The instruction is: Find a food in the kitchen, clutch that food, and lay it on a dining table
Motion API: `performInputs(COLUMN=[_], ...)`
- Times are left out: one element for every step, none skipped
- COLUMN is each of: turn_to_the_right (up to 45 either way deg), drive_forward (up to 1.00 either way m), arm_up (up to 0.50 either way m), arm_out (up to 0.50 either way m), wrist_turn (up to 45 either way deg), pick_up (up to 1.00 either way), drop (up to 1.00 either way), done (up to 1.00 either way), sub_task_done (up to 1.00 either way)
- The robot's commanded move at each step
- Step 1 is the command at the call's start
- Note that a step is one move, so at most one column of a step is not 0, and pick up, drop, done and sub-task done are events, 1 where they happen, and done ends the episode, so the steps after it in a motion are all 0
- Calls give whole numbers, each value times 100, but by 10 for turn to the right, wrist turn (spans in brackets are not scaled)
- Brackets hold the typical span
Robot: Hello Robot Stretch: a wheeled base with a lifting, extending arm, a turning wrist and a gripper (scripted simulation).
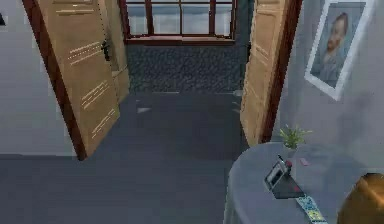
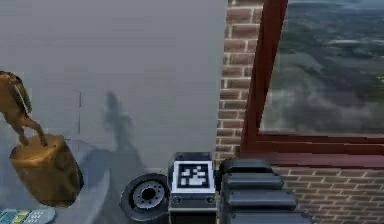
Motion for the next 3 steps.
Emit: performInputs(turn_to_the_right=[-390,0,0], drive_forward=[0,0,0], arm_up=[0,0,0], arm_out=[0,48,0], wrist_turn=[0,0,450], pick_up=[0,0,0], drop=[0,0,0], done=[0,0,0], sub_task_done=[0,0,0])
